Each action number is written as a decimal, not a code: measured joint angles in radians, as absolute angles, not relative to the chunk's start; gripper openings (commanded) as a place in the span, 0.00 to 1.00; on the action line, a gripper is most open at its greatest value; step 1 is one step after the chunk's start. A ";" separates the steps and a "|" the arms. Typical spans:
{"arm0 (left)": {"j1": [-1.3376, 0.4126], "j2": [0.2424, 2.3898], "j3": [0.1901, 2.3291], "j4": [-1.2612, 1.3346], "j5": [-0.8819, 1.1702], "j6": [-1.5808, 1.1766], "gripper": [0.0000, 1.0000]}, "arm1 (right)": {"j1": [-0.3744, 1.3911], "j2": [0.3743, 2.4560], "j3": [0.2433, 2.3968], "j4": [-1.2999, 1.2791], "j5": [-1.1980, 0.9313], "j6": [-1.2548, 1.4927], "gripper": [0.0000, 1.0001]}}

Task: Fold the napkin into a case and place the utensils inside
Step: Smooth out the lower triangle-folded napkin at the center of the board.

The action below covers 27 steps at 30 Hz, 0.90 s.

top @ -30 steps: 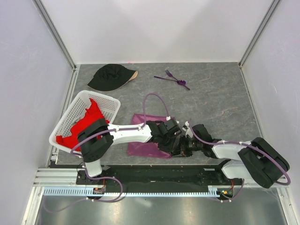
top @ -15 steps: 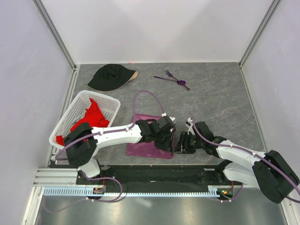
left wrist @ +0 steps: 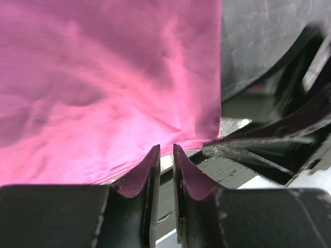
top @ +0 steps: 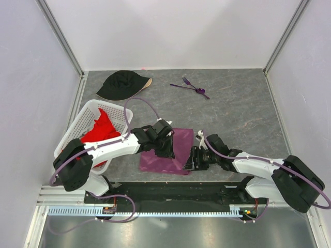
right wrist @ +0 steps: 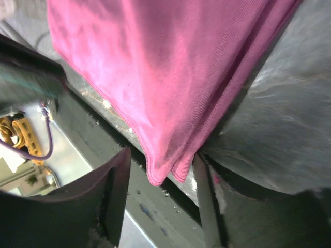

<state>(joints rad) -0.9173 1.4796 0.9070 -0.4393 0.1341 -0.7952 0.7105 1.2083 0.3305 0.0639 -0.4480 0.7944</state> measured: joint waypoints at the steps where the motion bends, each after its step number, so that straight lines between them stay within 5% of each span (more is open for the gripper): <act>1: -0.907 1.470 0.901 -0.439 0.134 -0.795 0.22 | 0.720 1.219 0.330 0.074 -0.451 0.801 0.44; 5: -0.862 1.427 0.870 -0.439 0.136 -0.795 0.23 | 0.739 1.236 0.315 0.094 -0.442 0.836 0.35; 6: -0.851 1.418 0.863 -0.439 0.138 -0.794 0.23 | 0.738 1.234 0.311 0.097 -0.440 0.839 0.29; 7: -0.839 1.410 0.856 -0.440 0.139 -0.793 0.23 | 0.738 1.232 0.307 0.096 -0.434 0.842 0.12; 9: -0.818 1.396 0.842 -0.440 0.141 -0.788 0.23 | 0.735 1.230 0.301 0.090 -0.415 0.839 0.02; 14: -0.768 1.362 0.818 -0.440 0.160 -0.776 0.22 | 0.664 1.225 0.284 0.080 -0.428 0.828 0.00; 15: -0.756 1.354 0.813 -0.440 0.163 -0.773 0.22 | 0.649 1.224 0.284 0.078 -0.429 0.820 0.03; 16: -0.747 1.349 0.810 -0.441 0.166 -0.770 0.22 | 0.641 1.222 0.285 0.072 -0.430 0.812 0.22; 19: -0.719 1.340 0.805 -0.440 0.171 -0.759 0.22 | 0.628 1.214 0.306 0.033 -0.435 0.786 0.44; 27: -0.679 1.338 0.787 -0.440 0.188 -0.738 0.18 | 0.494 1.300 0.510 -0.145 -0.338 0.634 0.63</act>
